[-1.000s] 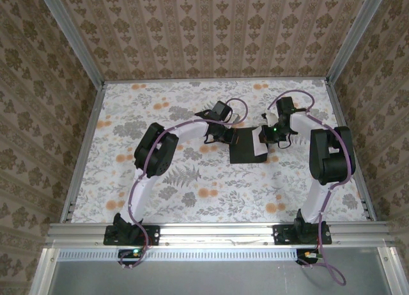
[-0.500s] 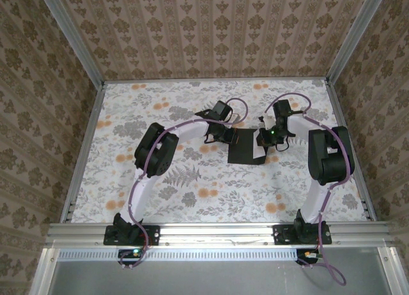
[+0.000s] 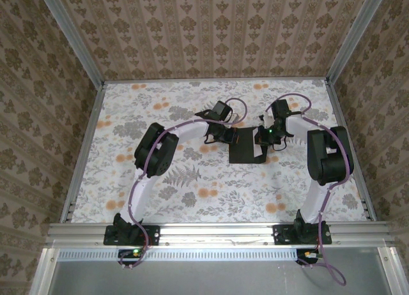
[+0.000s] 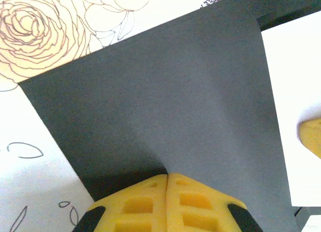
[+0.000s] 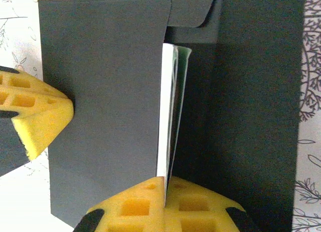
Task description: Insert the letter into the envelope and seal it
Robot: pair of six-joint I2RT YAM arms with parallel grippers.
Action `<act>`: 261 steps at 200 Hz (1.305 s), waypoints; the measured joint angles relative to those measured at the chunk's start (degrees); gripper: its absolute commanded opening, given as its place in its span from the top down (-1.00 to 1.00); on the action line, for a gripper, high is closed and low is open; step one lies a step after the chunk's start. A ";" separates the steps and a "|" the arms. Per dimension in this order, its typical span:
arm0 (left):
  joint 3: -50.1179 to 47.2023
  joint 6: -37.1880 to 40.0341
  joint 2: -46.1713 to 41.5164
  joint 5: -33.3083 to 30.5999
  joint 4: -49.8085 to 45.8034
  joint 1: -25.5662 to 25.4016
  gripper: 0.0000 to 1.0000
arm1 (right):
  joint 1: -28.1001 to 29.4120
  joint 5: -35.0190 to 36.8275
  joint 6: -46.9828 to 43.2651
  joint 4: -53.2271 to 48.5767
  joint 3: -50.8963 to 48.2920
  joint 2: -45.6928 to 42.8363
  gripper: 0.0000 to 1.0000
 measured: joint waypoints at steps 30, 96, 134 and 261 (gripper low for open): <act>-0.13 -0.24 -0.02 0.04 0.24 0.00 1.00 | 0.02 -0.31 0.63 0.48 -0.26 0.00 1.00; -0.22 -0.39 -0.11 0.00 0.31 0.00 1.00 | -0.44 -0.46 0.35 0.26 -0.26 0.00 0.79; -0.26 -0.42 -0.11 0.00 0.50 -0.04 1.00 | -1.55 -1.20 0.15 -0.35 -0.26 0.00 0.55; -0.28 -0.44 -0.11 0.00 0.55 -0.04 1.00 | -3.63 -4.52 0.39 0.24 -0.81 0.00 0.62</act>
